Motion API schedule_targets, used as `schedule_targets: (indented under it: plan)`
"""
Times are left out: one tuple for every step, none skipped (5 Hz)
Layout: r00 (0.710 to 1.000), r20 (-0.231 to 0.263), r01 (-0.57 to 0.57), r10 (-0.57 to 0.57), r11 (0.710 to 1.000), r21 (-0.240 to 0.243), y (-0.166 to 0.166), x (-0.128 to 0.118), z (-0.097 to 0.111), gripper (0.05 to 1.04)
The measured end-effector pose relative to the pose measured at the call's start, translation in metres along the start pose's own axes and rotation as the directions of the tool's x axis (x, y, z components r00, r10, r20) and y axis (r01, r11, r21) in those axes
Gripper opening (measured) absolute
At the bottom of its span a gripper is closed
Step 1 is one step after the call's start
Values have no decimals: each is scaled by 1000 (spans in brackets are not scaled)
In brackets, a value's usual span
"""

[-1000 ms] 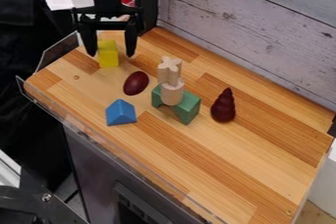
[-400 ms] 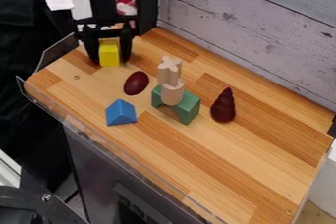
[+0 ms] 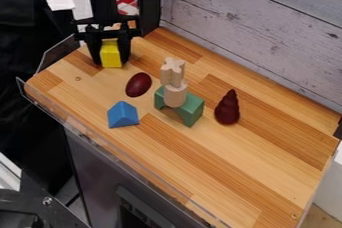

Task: Put the yellow block on the tower

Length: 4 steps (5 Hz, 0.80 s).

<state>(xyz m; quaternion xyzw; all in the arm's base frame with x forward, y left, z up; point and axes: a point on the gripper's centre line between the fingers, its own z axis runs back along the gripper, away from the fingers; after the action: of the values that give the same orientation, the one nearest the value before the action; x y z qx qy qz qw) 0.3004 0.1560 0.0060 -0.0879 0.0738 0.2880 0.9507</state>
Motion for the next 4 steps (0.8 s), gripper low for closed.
schedule_targets:
  plan:
    - [1000,-19,18,-18,1000,-1,-23,-30,22,585]
    - [984,46,174,-174,985,-1,-72,-48,67,585]
    - [964,87,251,-251,968,9,-83,-66,93,585]
    - [951,43,305,-306,952,32,-89,-86,93,585]
